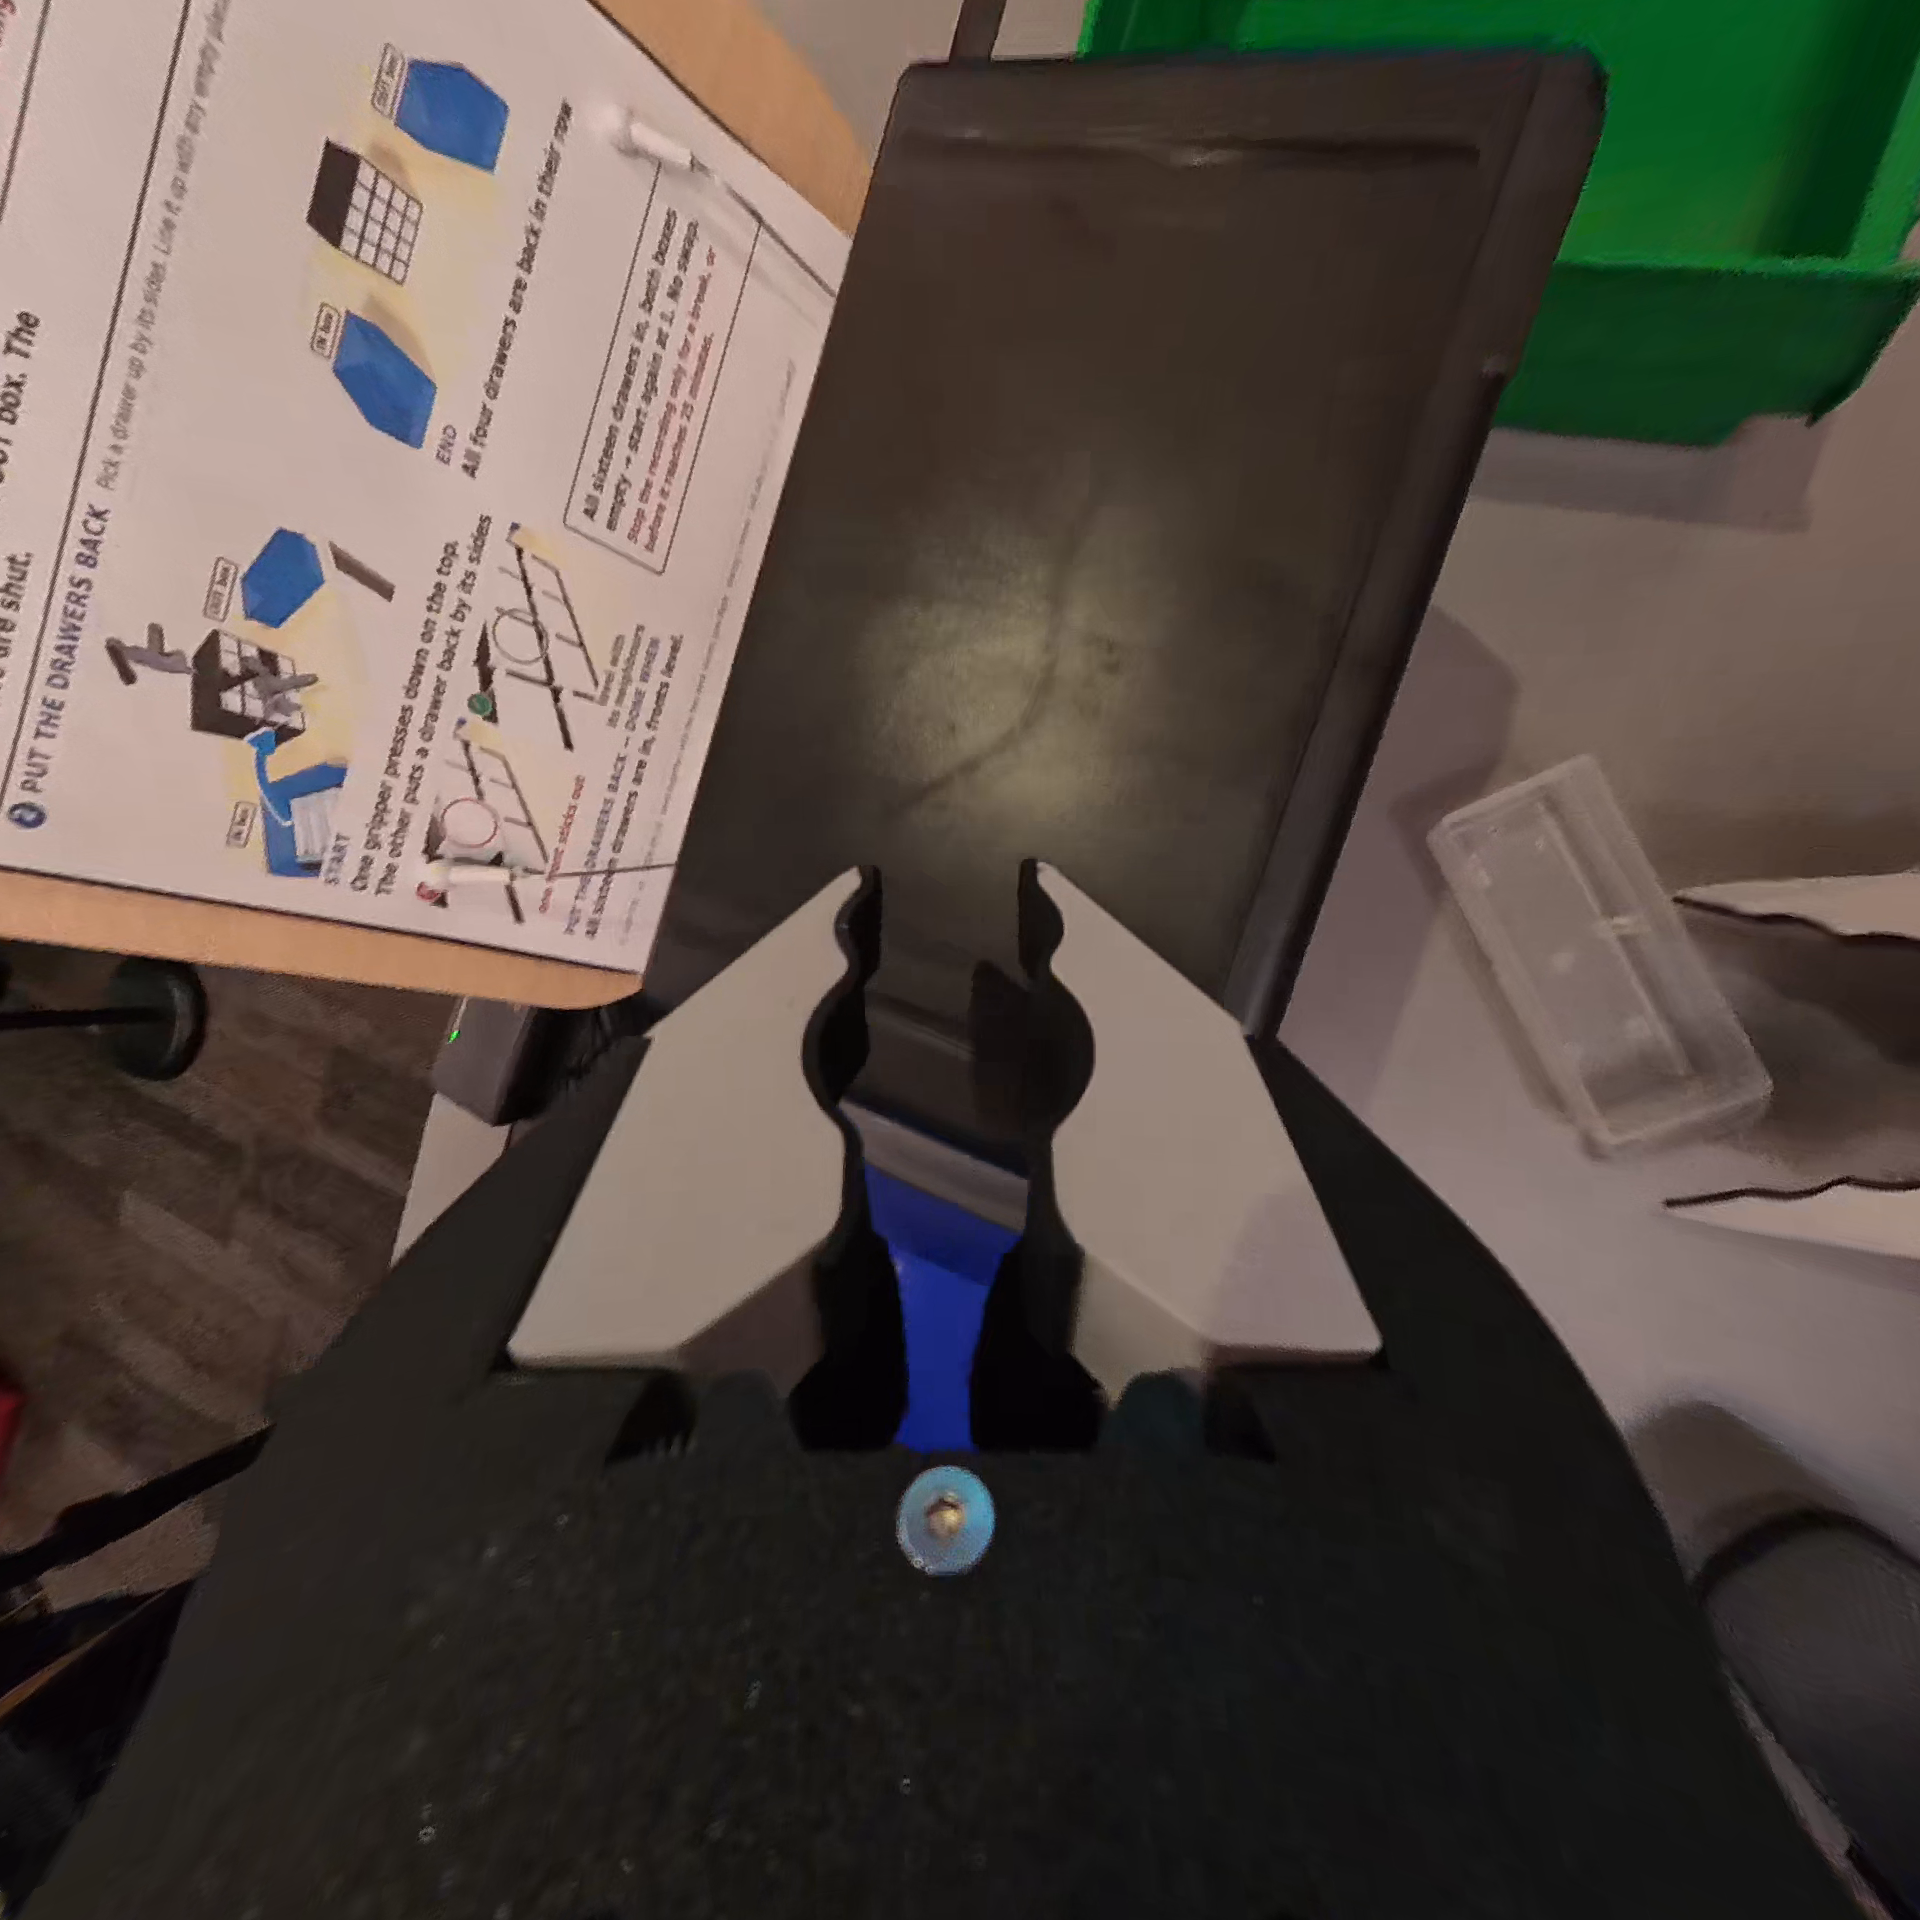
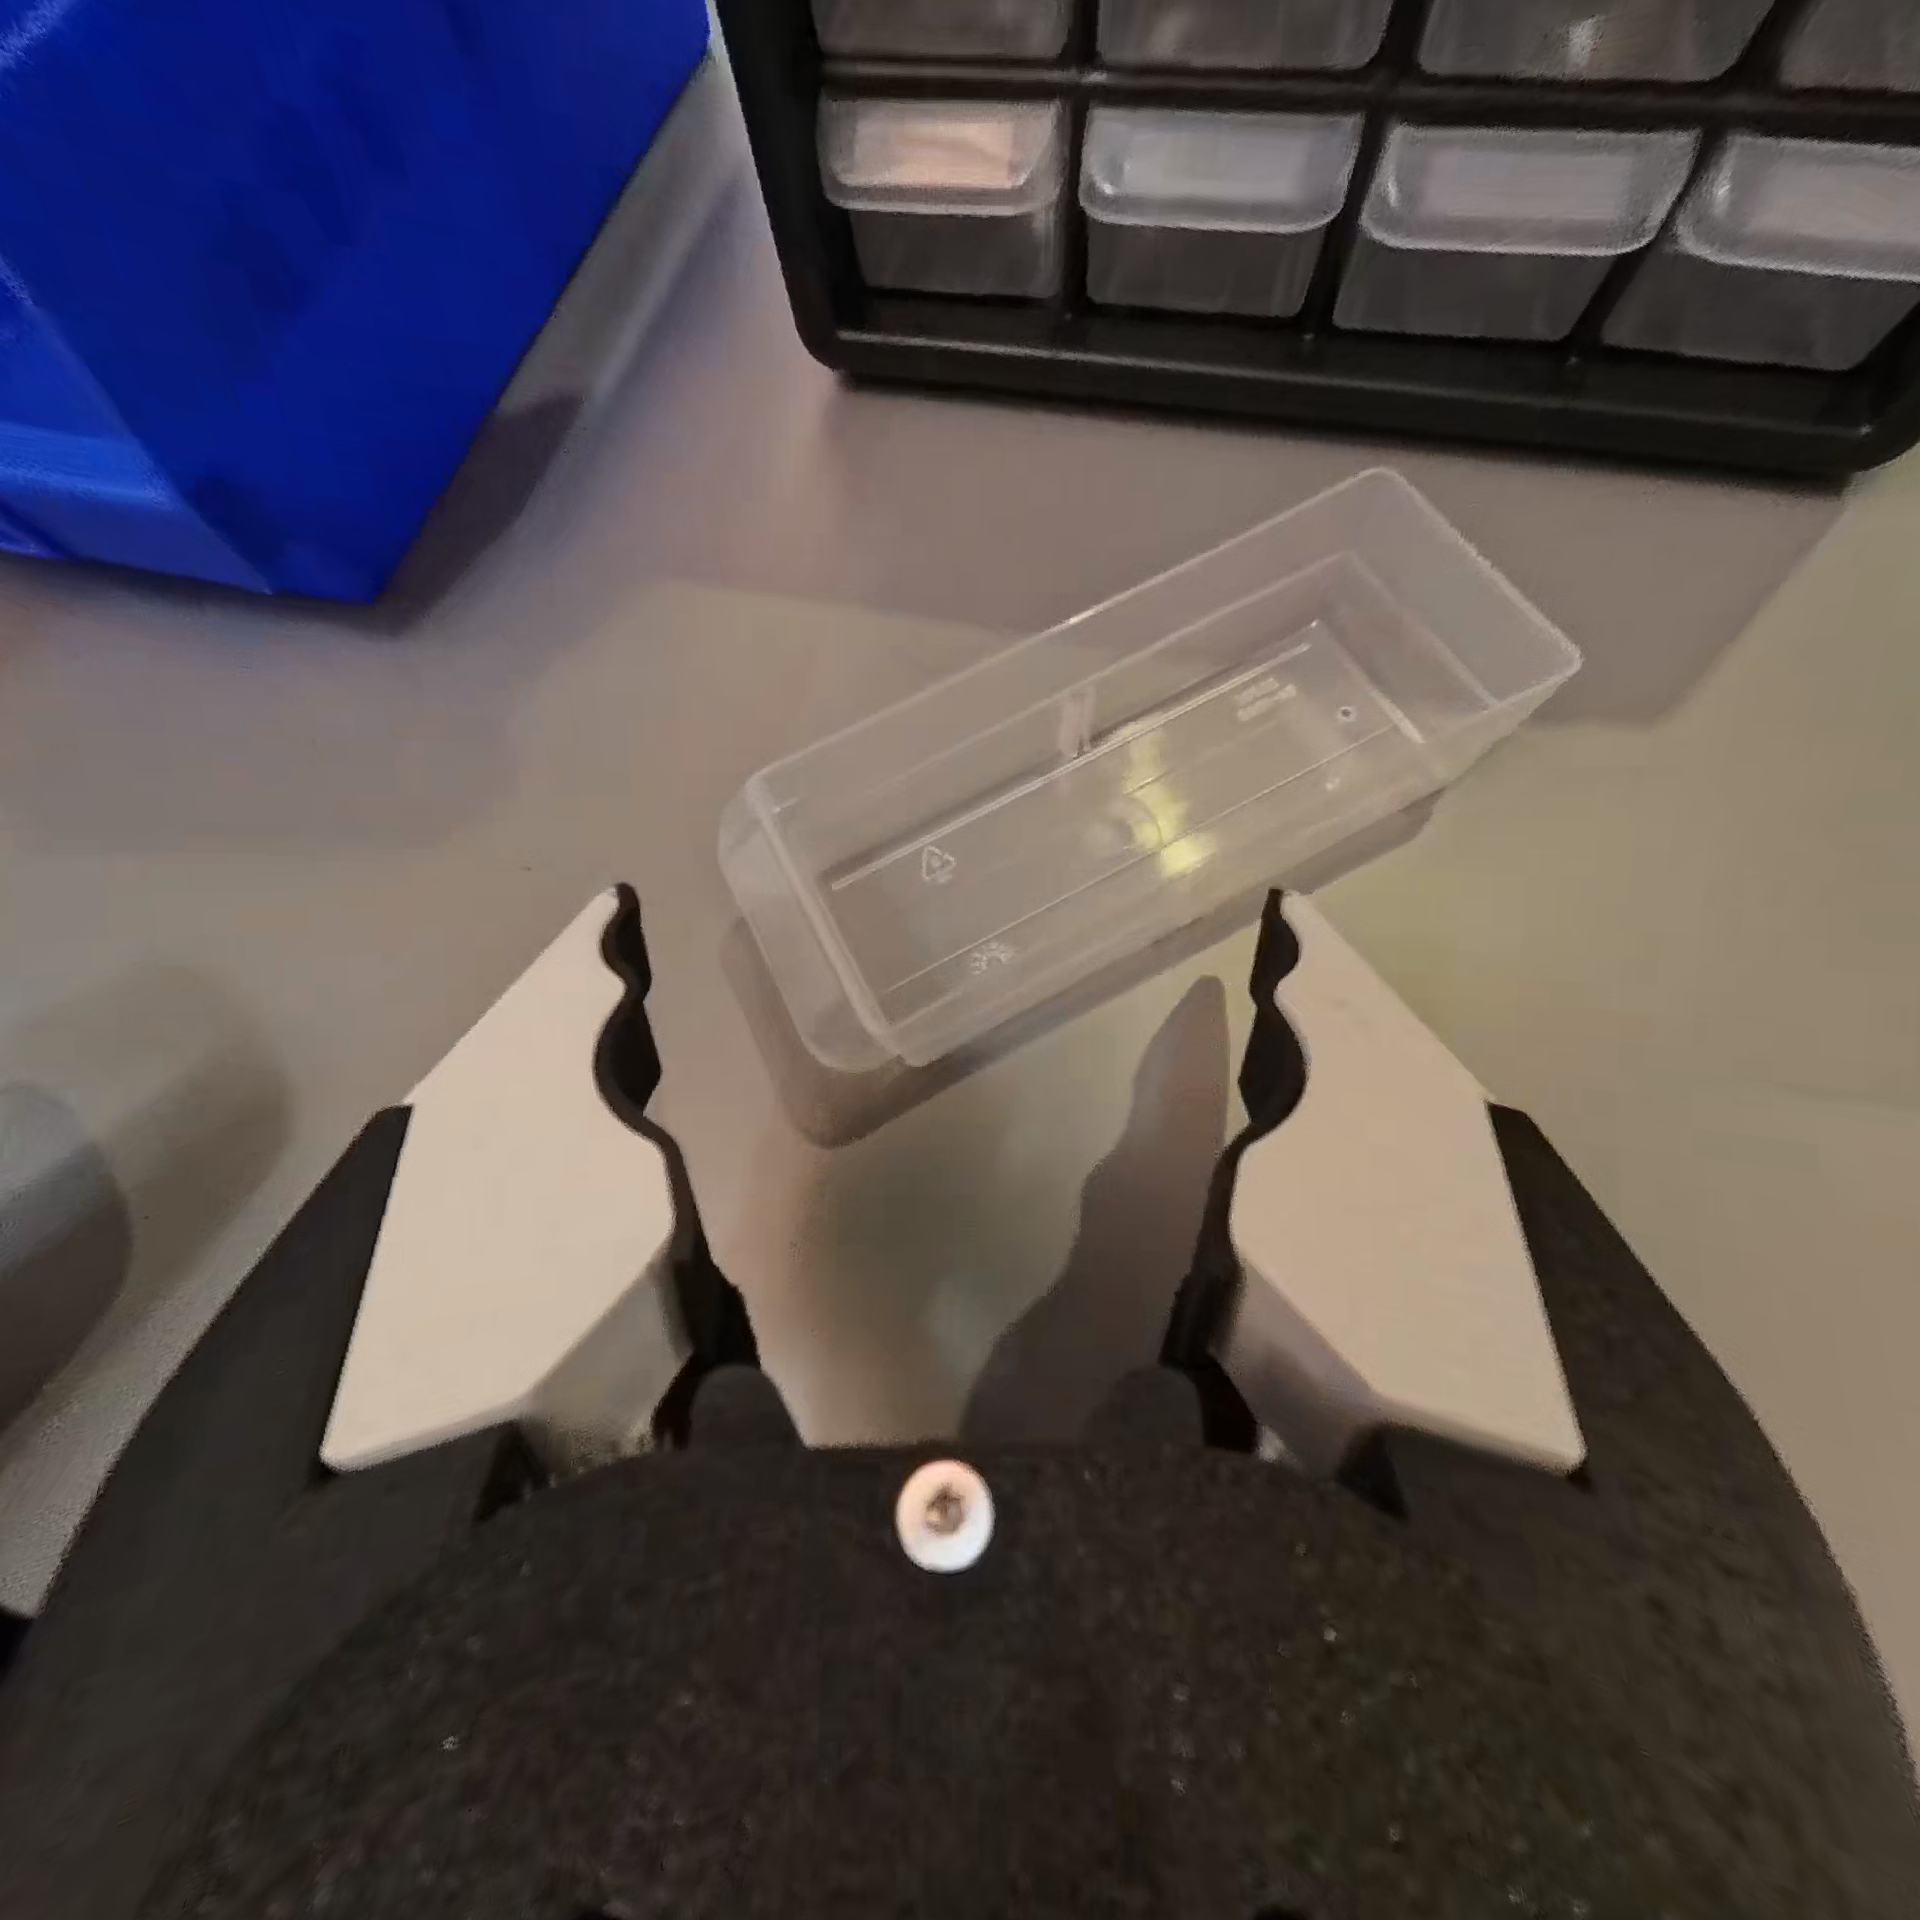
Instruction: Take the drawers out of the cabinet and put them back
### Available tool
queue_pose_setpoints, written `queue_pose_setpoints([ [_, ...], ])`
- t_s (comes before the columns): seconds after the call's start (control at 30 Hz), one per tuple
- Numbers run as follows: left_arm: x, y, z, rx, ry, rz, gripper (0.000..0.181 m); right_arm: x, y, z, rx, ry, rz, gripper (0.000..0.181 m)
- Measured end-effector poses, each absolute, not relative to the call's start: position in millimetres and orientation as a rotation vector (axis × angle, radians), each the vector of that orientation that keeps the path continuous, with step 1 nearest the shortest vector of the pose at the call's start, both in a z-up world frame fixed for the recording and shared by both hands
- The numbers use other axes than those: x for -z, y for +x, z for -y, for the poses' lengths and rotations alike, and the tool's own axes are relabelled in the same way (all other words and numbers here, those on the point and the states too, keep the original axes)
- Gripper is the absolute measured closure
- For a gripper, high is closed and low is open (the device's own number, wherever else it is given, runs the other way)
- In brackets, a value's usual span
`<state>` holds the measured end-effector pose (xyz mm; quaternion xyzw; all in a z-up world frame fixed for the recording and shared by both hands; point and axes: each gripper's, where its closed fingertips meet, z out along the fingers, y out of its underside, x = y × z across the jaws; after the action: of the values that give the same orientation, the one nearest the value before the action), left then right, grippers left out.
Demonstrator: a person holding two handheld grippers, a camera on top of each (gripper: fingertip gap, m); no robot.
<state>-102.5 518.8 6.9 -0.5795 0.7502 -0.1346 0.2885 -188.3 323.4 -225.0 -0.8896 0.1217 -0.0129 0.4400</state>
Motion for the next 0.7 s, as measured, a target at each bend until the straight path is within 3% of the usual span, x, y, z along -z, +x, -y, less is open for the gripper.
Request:
queue_pose_setpoints([
  [0.33,-11,-98,-505,0.503,-1.545,-1.983,0.157,238,-156,-296,0.183,-2.264,-0.323,0.095],
  [0.57,-3,-117,-500,0.512,-1.552,-1.953,0.159,225,-142,-275,0.059,-2.232,-0.425,0.086],
  [0.7,8,-108,-496,0.450,-1.474,-2.095,0.181,224,-153,-290,0.017,-2.295,-0.438,0.079],
])
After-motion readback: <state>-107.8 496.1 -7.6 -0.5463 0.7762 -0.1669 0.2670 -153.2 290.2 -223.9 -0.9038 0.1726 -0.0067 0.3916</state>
